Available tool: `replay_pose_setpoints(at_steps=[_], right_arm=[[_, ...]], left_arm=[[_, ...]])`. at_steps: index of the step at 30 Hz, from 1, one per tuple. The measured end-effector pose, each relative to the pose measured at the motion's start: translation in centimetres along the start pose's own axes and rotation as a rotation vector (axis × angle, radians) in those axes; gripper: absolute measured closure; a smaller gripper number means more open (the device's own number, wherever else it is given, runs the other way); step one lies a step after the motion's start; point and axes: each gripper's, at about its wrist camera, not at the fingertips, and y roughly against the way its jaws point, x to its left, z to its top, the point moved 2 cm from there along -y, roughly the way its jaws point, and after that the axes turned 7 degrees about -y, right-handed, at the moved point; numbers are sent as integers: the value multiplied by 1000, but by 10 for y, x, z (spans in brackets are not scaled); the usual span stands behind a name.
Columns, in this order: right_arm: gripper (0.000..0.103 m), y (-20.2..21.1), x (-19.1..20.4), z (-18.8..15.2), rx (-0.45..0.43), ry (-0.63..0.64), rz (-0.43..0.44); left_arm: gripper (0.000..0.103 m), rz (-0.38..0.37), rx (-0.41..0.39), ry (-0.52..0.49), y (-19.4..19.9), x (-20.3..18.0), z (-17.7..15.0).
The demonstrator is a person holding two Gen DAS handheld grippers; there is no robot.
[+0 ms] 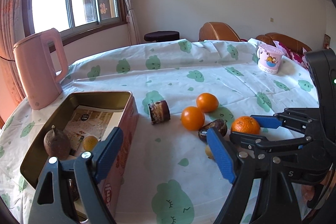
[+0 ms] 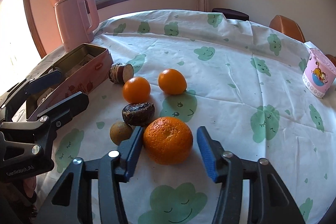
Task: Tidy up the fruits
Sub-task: 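Grasp the tan round fruit with left tool while right grasps a large orange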
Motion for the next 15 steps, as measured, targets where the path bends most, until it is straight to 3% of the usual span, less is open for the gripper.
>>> replay_pose_setpoints(at_steps=[5, 10, 13, 15], right_arm=[[54, 15, -13, 4, -86, -57, -35], [54, 25, -26, 11, -149, -93, -96], [54, 24, -28, 11, -151, -101, -91], [54, 25, -29, 12, -157, -107, -88]], left_arm=[[20, -42, 20, -24, -4, -12, 1], [36, -125, 80, -49, -14, -29, 1], [41, -163, 122, -62, -23, -39, 1], [50, -188, 145, -57, -28, -42, 0]])
